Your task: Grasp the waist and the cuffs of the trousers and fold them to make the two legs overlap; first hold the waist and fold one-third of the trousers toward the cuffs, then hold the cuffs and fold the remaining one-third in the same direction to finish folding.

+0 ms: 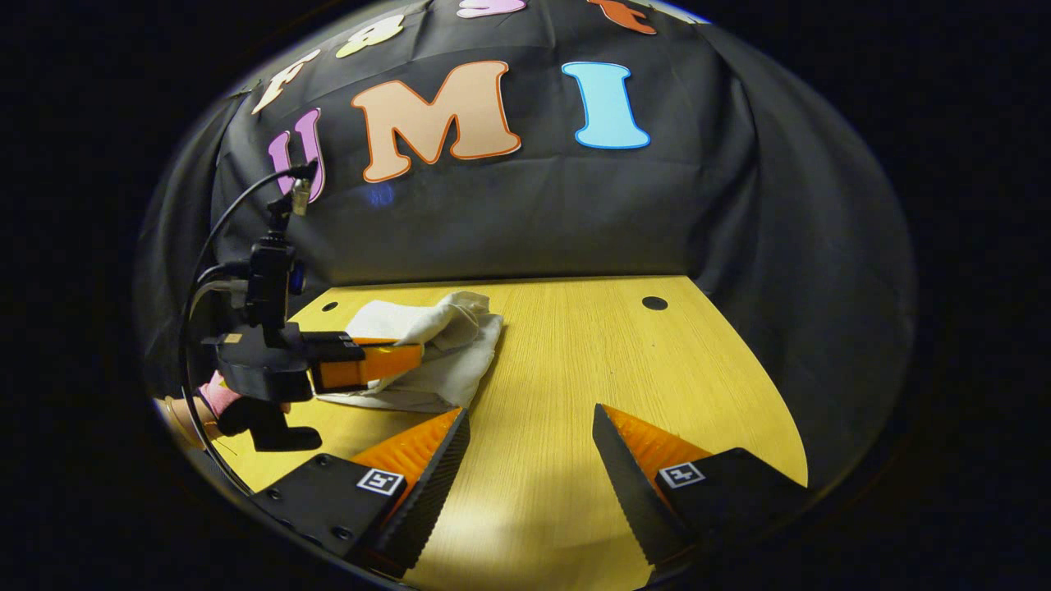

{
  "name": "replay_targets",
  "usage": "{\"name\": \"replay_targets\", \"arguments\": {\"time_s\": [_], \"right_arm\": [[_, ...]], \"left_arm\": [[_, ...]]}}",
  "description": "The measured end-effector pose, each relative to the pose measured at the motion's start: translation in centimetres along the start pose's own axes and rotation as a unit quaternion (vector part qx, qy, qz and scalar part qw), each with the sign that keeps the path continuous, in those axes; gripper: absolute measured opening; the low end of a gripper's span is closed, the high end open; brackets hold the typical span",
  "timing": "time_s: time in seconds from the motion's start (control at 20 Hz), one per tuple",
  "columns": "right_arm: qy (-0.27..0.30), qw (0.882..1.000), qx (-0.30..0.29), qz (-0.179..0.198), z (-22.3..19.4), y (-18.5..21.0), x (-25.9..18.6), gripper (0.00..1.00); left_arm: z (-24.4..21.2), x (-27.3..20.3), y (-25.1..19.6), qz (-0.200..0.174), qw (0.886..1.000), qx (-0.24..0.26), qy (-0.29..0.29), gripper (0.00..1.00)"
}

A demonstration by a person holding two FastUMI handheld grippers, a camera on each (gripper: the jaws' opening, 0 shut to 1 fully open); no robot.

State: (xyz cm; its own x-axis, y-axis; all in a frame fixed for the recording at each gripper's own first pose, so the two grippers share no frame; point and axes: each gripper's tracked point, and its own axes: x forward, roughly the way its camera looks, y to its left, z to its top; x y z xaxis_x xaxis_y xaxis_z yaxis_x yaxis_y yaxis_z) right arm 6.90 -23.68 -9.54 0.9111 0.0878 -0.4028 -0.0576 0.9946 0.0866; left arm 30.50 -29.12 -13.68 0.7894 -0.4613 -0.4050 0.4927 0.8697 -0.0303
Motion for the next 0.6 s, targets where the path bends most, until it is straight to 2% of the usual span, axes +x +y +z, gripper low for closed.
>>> {"name": "replay_targets", "arguments": {"time_s": [0.05, 0.1, 0.3, 0.35, 0.4, 0.45, 0.5, 0.55, 0.6], "right_arm": [[0.001, 1.000, 0.000, 0.003, -0.1, 0.2, -0.1, 0.97], [0.001, 1.000, -0.001, 0.004, -0.4, 0.4, -0.2, 0.97], [0.001, 1.000, 0.005, 0.019, -0.4, 1.5, -0.8, 0.96], [-0.001, 1.000, 0.008, 0.022, -0.2, 1.9, -1.0, 0.96], [-0.005, 1.000, 0.009, 0.025, 0.0, 2.4, -1.1, 0.92], [-0.010, 1.000, 0.010, 0.026, 0.5, 2.8, -1.3, 0.97], [-0.016, 0.999, 0.011, 0.028, 1.0, 3.4, -1.6, 0.92], [-0.021, 0.999, 0.012, 0.029, 1.4, 4.0, -1.9, 0.97], [-0.030, 0.999, 0.012, 0.030, 1.9, 4.6, -2.3, 0.97]], "left_arm": [[-0.4, -0.2, -0.5, -0.003, 1.000, -0.019, 0.000, 0.05], [-0.6, 0.2, -0.7, -0.002, 0.999, -0.034, 0.000, 0.16], [-1.3, -1.1, 0.8, 0.032, 0.998, -0.052, 0.005, 0.91], [-0.6, -2.1, 1.1, 0.038, 0.998, -0.055, -0.003, 0.88], [0.0, -3.1, 1.4, 0.045, 0.997, -0.060, -0.015, 0.87], [0.8, -4.0, 2.1, 0.055, 0.996, -0.061, -0.030, 0.87], [1.5, -5.4, 2.7, 0.064, 0.995, -0.060, -0.043, 0.87], [1.8, -6.7, 3.4, 0.074, 0.994, -0.056, -0.050, 0.87], [2.0, -8.4, 4.1, 0.082, 0.994, -0.052, -0.052, 0.86]]}}
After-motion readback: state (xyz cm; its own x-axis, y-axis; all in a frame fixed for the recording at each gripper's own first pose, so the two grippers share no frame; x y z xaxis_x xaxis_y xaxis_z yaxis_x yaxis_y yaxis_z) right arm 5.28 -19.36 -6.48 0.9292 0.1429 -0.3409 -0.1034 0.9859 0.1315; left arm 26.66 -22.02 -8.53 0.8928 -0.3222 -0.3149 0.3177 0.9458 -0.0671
